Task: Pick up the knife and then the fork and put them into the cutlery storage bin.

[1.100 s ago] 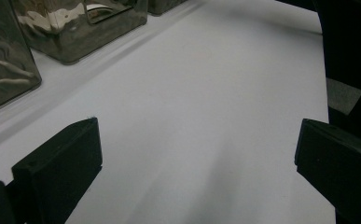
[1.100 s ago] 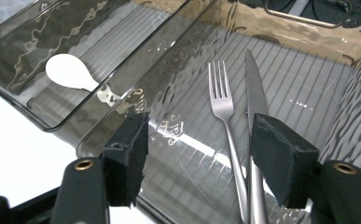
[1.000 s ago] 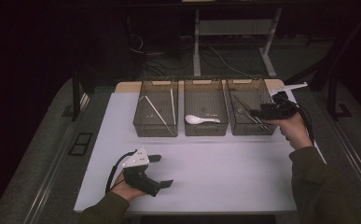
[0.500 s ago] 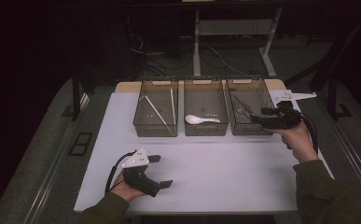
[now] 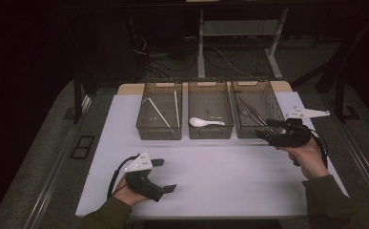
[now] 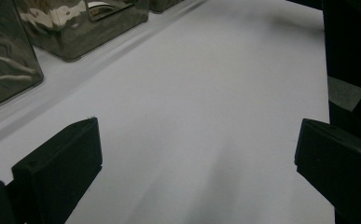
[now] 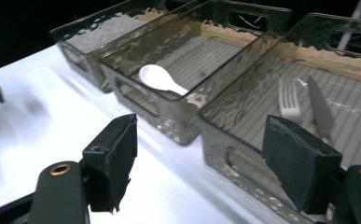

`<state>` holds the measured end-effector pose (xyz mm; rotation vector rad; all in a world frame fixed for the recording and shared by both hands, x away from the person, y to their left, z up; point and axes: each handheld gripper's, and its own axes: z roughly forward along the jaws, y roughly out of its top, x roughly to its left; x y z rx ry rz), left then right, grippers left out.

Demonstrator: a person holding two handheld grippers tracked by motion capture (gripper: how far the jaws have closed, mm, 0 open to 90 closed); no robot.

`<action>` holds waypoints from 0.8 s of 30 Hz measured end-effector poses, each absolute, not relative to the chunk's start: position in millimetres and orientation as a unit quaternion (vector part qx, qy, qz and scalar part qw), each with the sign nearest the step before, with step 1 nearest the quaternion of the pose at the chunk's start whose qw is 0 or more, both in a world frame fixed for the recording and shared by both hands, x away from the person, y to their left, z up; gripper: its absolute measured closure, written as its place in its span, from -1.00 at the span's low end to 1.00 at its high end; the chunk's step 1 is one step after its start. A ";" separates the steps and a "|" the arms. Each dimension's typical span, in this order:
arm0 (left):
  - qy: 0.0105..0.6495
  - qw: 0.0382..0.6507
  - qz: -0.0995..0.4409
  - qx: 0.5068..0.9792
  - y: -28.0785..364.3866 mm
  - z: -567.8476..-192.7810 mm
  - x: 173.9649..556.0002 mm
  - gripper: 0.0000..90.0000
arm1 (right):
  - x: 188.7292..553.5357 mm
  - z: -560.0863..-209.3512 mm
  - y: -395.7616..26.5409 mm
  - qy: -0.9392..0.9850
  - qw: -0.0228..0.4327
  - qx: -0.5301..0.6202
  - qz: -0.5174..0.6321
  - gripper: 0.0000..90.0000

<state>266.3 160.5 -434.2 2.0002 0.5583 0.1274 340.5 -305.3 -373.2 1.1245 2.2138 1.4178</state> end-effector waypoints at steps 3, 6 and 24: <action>0.231 0.507 0.053 0.829 160.4 -433.9 266.2 -1.00 | 334.8 -375.4 -301.3 0.771 0.140 0.384 0.489 -0.51; 0.230 0.507 0.054 0.829 160.4 -433.8 266.1 -1.00 | 328.3 -379.3 -297.5 0.776 0.142 0.377 0.485 -0.56; 0.228 0.506 0.054 0.830 160.9 -433.6 266.0 -1.00 | 292.8 -404.7 -292.6 0.779 0.158 0.368 0.483 -0.60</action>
